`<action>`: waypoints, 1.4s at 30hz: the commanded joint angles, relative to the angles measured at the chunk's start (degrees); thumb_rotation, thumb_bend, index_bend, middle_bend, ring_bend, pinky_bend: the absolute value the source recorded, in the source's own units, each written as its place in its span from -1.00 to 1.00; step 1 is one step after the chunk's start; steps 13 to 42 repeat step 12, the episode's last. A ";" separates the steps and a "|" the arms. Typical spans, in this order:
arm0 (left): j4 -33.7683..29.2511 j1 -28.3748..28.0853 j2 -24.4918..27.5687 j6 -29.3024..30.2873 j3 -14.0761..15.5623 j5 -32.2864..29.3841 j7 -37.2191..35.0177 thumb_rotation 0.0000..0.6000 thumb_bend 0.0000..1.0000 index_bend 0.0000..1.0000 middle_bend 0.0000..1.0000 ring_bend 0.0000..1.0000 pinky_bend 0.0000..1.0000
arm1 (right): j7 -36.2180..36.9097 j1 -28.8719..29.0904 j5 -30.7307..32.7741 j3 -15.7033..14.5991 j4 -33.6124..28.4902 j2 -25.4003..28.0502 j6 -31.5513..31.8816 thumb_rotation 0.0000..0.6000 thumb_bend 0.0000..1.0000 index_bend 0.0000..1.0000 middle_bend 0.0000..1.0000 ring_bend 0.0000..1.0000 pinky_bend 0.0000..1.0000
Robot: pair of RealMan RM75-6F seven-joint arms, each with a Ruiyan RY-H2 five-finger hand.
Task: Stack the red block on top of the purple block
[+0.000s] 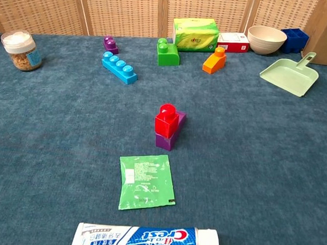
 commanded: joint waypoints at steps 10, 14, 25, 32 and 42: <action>0.09 1.20 0.18 -1.70 -3.26 1.17 -0.50 0.77 -0.23 -0.64 -0.88 -1.00 -1.00 | 0.02 -0.30 -0.68 -0.35 0.03 -0.50 0.69 1.00 -0.91 -0.38 -0.58 -0.98 -0.82; 0.05 1.16 0.04 -2.55 -3.81 0.96 -0.39 0.78 -0.23 -0.64 -0.88 -1.00 -1.00 | 0.10 -0.34 -0.52 -0.30 0.22 -0.65 0.73 1.00 -0.91 -0.38 -0.58 -0.98 -0.82; 0.05 1.16 0.04 -2.55 -3.81 0.96 -0.39 0.78 -0.23 -0.64 -0.88 -1.00 -1.00 | 0.10 -0.34 -0.52 -0.30 0.22 -0.65 0.73 1.00 -0.91 -0.38 -0.58 -0.98 -0.82; 0.05 1.16 0.04 -2.55 -3.81 0.96 -0.39 0.78 -0.23 -0.64 -0.88 -1.00 -1.00 | 0.10 -0.34 -0.52 -0.30 0.22 -0.65 0.73 1.00 -0.91 -0.38 -0.58 -0.98 -0.82; 0.05 1.16 0.04 -2.55 -3.81 0.96 -0.39 0.78 -0.23 -0.64 -0.88 -1.00 -1.00 | 0.10 -0.34 -0.52 -0.30 0.22 -0.65 0.73 1.00 -0.91 -0.38 -0.58 -0.98 -0.82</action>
